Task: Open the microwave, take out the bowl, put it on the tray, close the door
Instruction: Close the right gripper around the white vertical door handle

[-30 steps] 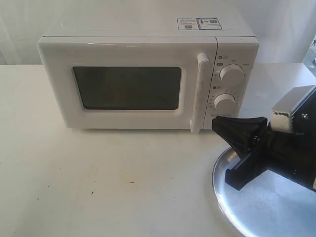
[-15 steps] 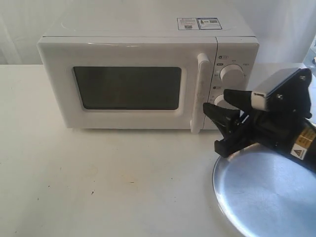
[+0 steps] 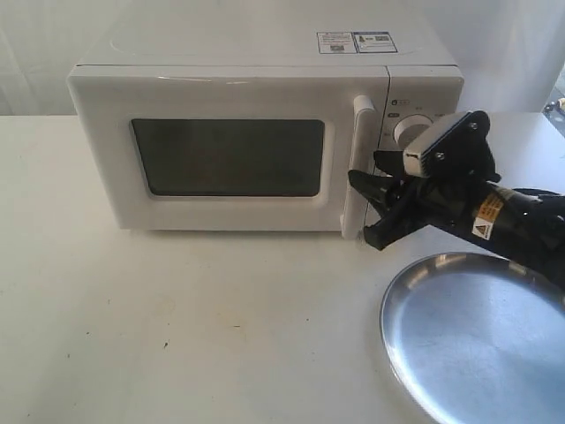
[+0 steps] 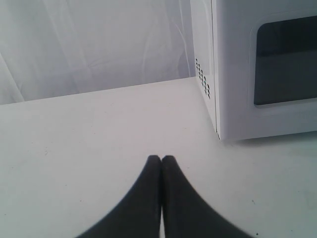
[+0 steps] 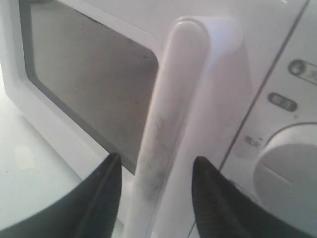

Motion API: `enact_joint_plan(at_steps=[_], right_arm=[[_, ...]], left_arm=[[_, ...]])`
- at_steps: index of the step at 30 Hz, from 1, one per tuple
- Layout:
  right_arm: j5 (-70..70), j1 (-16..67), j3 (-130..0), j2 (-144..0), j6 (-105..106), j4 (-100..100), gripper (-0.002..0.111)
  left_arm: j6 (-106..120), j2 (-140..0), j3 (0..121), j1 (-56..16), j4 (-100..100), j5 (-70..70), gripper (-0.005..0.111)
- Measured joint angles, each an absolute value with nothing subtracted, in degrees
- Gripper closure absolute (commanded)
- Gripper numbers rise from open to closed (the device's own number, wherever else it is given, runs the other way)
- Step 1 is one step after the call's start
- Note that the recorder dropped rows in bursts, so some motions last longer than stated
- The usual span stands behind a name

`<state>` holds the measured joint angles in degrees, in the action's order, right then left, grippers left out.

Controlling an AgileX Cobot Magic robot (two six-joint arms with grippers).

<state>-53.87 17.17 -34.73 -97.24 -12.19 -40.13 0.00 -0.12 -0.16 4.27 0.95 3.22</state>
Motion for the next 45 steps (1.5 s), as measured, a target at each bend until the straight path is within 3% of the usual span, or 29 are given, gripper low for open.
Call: enact_joint_plan(at_steps=[6, 14, 33, 41, 43, 45], right_arm=[[-60.78, 9.14, -34.73, -97.34, -21.38, -53.16, 0.066], [-63.79, 8.57, -37.89, -99.24, -27.95, -64.86, 0.066], [-63.58, 8.84, -39.36, -100.77, -28.7, -60.38, 0.066], [-58.94, 13.72, -41.44, -100.77, -26.53, -54.88, 0.066], [-57.45, 14.0, -41.8, -100.77, -26.4, -54.12, 0.071], [-56.92, 14.0, -41.8, -101.12, -26.4, -54.01, 0.09]], left_arm=[[0.0, -0.12, -0.16, 4.27, 0.95, 3.22, 0.107], [0.0, -0.12, -0.16, 4.27, 0.95, 3.22, 0.107], [0.0, -0.12, -0.16, 4.27, 0.95, 3.22, 0.107], [0.0, -0.12, -0.16, 4.27, 0.95, 3.22, 0.107], [0.0, -0.12, -0.16, 4.27, 0.95, 3.22, 0.107], [0.0, -0.12, -0.16, 4.27, 0.95, 3.22, 0.107]])
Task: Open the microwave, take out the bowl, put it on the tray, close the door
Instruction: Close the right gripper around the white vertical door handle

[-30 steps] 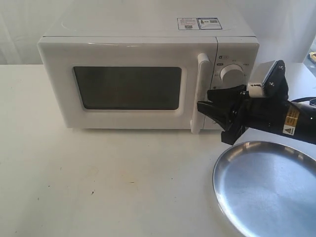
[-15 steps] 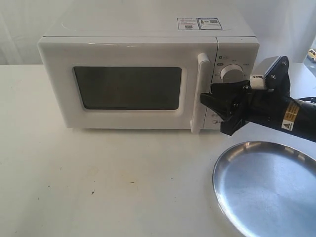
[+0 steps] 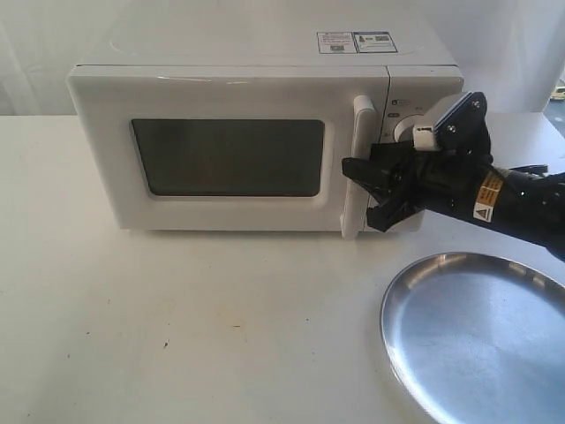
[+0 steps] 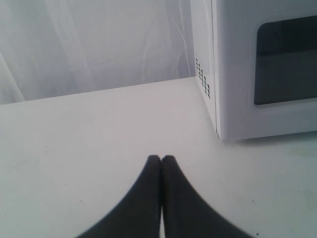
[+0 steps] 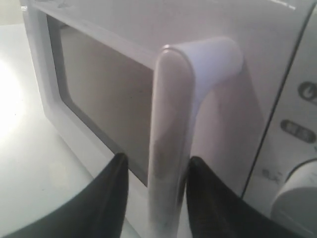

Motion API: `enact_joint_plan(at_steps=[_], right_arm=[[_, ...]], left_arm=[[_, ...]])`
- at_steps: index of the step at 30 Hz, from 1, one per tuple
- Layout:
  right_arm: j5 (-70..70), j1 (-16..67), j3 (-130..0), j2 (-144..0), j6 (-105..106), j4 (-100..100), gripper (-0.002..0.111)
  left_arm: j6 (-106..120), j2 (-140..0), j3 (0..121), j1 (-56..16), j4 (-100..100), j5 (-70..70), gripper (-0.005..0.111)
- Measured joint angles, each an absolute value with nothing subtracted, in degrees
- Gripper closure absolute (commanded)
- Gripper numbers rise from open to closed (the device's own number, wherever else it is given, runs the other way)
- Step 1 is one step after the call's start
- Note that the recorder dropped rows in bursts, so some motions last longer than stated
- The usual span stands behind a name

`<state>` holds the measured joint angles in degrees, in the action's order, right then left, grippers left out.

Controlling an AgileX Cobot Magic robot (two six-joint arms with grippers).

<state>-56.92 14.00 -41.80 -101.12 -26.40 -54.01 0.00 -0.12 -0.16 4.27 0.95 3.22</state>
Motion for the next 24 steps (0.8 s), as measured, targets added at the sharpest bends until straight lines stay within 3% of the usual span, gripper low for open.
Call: enact_joint_plan(at_steps=[1, 13, 24], right_arm=[[-56.92, 14.04, -41.8, -101.39, -26.4, -53.7, 0.109], [-65.86, 12.56, -43.74, -106.93, -26.28, -58.41, 0.108], [-60.52, 11.95, -45.17, -103.96, -34.9, -66.31, 0.108]], left_arm=[[0.0, -0.12, -0.16, 4.27, 0.95, 3.22, 0.107], [0.0, -0.12, -0.16, 4.27, 0.95, 3.22, 0.107], [0.0, -0.12, -0.16, 4.27, 0.95, 3.22, 0.107]])
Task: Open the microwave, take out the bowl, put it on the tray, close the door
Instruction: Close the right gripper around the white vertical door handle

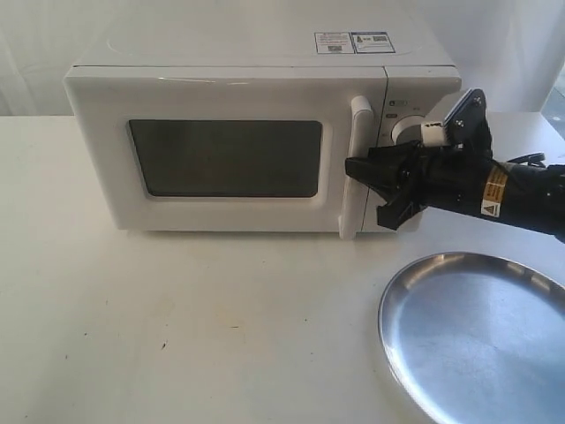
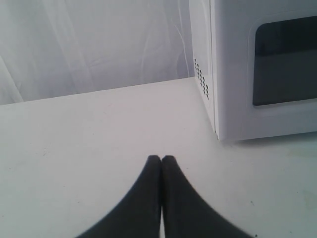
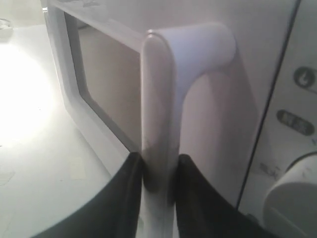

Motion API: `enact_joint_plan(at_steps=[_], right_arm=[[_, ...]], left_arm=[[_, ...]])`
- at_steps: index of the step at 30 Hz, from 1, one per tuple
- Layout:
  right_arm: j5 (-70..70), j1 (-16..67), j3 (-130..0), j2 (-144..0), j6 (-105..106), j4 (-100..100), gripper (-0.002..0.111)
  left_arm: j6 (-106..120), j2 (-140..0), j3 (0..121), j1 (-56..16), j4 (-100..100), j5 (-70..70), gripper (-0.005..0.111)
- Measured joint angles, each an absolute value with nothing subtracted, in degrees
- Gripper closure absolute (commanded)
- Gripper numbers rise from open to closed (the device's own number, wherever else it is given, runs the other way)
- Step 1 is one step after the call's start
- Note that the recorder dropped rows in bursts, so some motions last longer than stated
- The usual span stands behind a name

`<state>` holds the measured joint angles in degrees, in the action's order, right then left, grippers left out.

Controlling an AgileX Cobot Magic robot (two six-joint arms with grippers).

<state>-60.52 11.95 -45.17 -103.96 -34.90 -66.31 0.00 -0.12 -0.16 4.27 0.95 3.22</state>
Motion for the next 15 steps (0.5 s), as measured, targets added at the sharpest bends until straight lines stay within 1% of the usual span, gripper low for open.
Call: enact_joint_plan(at_steps=[5, 6, 8, 15], right_arm=[[-56.59, 11.67, -42.38, -99.58, -36.65, -67.14, 0.108], [-61.57, 12.24, -40.39, -97.93, -36.74, -77.46, 0.108], [-68.06, 14.46, -38.7, -96.37, -36.41, -87.83, 0.108], [-68.1, 12.99, -38.71, -95.68, -36.68, -86.17, 0.108]], left_arm=[[0.0, -0.12, -0.16, 4.27, 0.95, 3.22, 0.107], [0.0, -0.12, -0.16, 4.27, 0.95, 3.22, 0.107], [0.0, -0.12, -0.16, 4.27, 0.95, 3.11, 0.107], [0.0, -0.12, -0.16, 4.27, 0.95, 3.11, 0.107]])
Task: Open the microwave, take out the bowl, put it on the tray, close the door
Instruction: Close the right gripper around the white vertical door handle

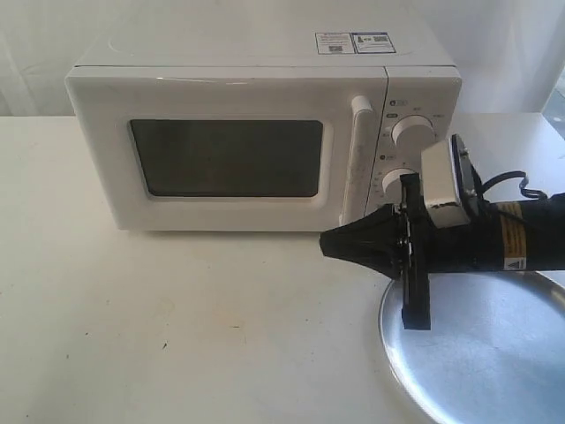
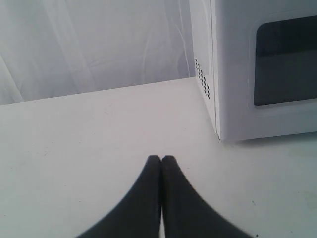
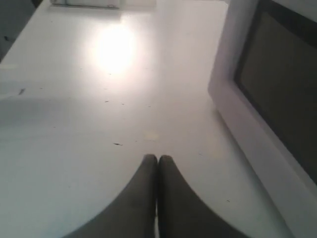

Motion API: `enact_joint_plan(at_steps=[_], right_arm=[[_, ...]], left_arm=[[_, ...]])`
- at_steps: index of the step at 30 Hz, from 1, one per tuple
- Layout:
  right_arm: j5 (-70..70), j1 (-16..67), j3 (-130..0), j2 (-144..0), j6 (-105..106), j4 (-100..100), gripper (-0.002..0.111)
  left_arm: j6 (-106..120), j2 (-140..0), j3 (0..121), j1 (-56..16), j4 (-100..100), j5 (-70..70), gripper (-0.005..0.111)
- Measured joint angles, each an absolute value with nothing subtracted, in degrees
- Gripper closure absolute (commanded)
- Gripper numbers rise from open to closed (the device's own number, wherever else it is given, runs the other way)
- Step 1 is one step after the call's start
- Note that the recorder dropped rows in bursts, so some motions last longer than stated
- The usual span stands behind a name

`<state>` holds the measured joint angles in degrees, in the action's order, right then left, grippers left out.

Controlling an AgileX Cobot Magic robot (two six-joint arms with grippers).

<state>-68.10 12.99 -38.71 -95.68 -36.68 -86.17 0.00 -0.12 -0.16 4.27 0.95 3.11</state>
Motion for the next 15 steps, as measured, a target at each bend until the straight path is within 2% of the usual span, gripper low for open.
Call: enact_joint_plan(at_steps=[6, 12, 15], right_arm=[[-58.72, 11.78, -37.42, -94.67, -34.73, -74.58, 0.108], [-57.47, 11.66, -37.01, -94.67, -28.8, -65.41, 0.108], [-56.26, 11.66, -37.01, -94.67, -26.01, -63.38, 0.098]], left_arm=[[0.0, -0.12, -0.16, 4.27, 0.95, 3.11, 0.107], [0.0, -0.12, -0.16, 4.27, 0.95, 3.11, 0.107], [0.0, -0.12, -0.16, 4.27, 0.95, 3.11, 0.107]])
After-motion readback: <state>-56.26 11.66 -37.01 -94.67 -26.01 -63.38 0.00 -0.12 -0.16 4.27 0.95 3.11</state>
